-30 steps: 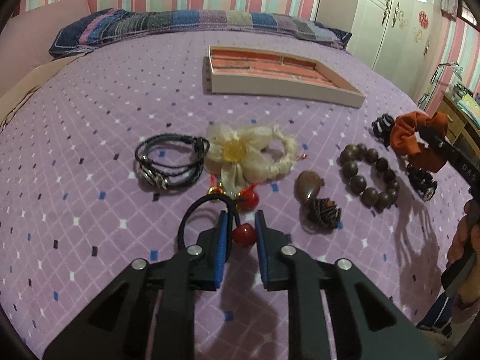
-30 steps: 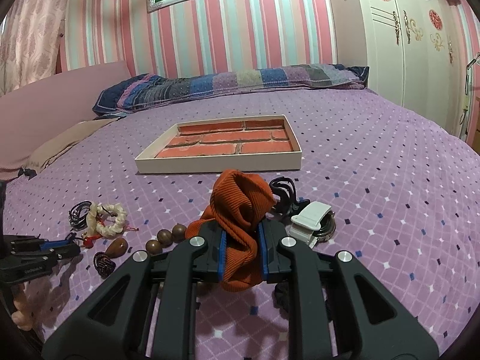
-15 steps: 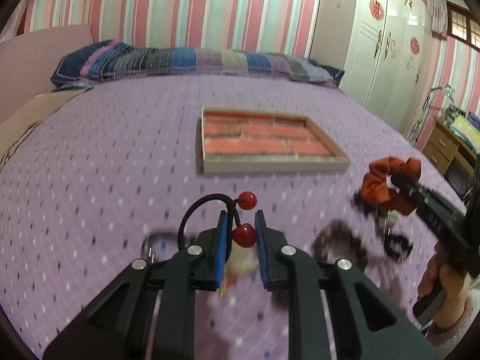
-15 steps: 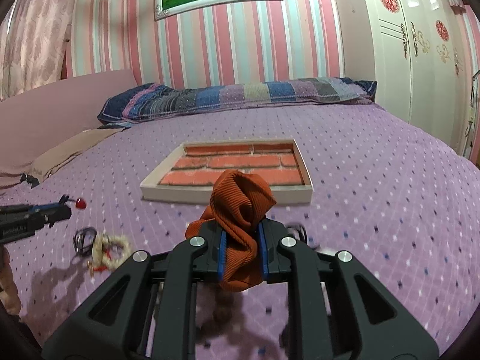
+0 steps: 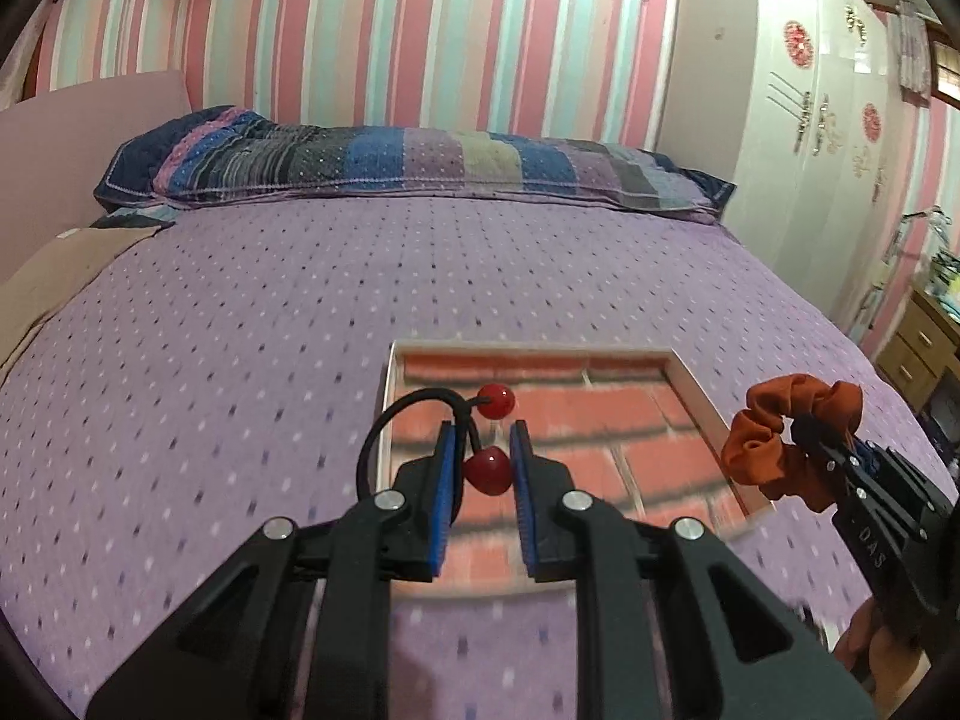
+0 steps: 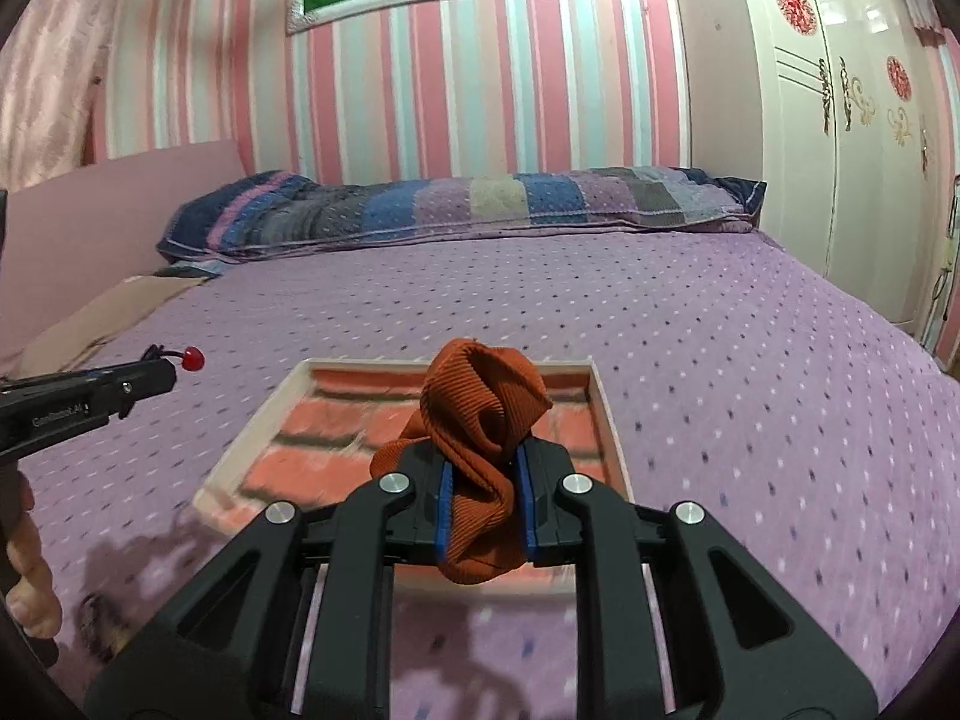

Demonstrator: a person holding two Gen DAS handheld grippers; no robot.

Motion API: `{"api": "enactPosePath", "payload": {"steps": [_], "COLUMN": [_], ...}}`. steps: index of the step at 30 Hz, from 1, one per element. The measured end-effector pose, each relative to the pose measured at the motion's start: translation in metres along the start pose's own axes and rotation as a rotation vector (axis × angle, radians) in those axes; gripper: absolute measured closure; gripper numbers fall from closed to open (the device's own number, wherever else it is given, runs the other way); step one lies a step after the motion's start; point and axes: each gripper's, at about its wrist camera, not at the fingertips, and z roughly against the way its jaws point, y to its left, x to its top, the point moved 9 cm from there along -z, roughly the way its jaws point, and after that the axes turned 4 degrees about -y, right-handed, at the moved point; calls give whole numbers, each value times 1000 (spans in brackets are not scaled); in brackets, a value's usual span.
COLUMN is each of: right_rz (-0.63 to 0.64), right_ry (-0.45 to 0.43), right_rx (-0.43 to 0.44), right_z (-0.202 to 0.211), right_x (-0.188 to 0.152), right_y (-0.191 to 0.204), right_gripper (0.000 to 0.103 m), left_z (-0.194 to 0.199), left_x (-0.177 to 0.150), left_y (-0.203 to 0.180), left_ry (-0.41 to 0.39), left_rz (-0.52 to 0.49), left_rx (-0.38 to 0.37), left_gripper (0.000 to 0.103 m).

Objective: Organize jewelry
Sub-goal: 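Lift and carry the orange scrunchie and the hair tie over the cream tray with both tools, then open the right tool to drop the scrunchie while the left tool releases the hair tie into the tray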

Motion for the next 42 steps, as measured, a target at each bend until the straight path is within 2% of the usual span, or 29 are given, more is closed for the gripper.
{"api": "enactPosePath", "payload": {"steps": [6,9,16,24,29,34,37,39,42], "right_rz": [-10,-26,-97,-100,-89,-48,-57,-75,-69], "right_ry": [86,173,372,452,504,510,513,511,518], "right_rx": [-46,-69,-59,-75,-72,-95,-87,-74,-57], "right_z": [-85,-132,-202,-232,-239,-241,-240,-240,-236], "right_x": [13,6,-8,-14,-23,-33,-35,-33,-32], "right_y": [-22,-35,-50,-54,-54,-56,-58,-60,-56], "right_gripper": [86,86,86,86,82,78,66,46,37], "left_z": [-80,-119,-186,-223,-232,-235,-234,-233,-230], "left_x": [13,11,-3,-20,-27,-31,-31,-30,-27], "left_y": [-1,0,5,20,19,18,19,19,20], "left_ry": [63,113,225,338,374,387,391,392,387], "left_rz": [-9,-5,17,26,6,-10,-19,-25,-26], "left_rx": [42,49,50,71,86,102,118,127,137], "left_gripper": [84,84,84,84,84,83,78,61,53]}}
